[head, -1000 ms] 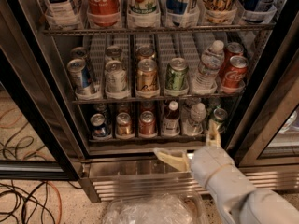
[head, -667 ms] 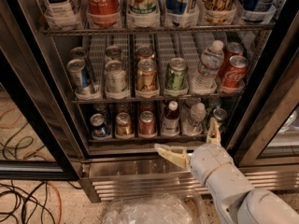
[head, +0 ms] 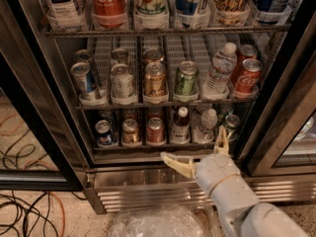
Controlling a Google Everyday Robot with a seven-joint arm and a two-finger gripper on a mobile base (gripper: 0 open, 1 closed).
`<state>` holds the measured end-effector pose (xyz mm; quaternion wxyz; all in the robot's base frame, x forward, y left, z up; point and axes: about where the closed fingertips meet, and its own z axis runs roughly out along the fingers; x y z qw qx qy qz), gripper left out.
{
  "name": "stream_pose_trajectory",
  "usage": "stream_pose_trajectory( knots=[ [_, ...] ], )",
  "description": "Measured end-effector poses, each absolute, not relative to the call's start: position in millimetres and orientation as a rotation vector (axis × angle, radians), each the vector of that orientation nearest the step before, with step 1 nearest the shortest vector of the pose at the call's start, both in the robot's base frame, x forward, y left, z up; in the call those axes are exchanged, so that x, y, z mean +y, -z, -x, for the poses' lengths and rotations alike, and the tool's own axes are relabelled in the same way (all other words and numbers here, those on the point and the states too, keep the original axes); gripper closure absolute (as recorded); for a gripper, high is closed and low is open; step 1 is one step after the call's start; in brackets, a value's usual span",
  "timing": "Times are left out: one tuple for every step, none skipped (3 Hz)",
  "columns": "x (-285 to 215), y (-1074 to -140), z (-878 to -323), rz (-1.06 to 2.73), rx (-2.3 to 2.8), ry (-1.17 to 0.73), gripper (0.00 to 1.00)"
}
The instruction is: Pick blue plastic bottle from bottom shelf of fridge
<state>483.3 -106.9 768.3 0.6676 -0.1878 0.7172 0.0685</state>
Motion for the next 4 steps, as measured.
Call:
stream_pose_trajectory(
  knots=[
    [-71.0, -754.3, -494.5, 0.435, 1.53, -0.123, 0.0],
    [-64.1, -725.7, -511.2, 0.361, 1.487, -0.1, 0.0],
    [-72.7, -693.9, -518.8, 0.182, 1.517, -0.084, 0.0],
    [-66.1, -689.7, -524.0, 0.206, 1.514, -0.1, 0.0]
  ],
)
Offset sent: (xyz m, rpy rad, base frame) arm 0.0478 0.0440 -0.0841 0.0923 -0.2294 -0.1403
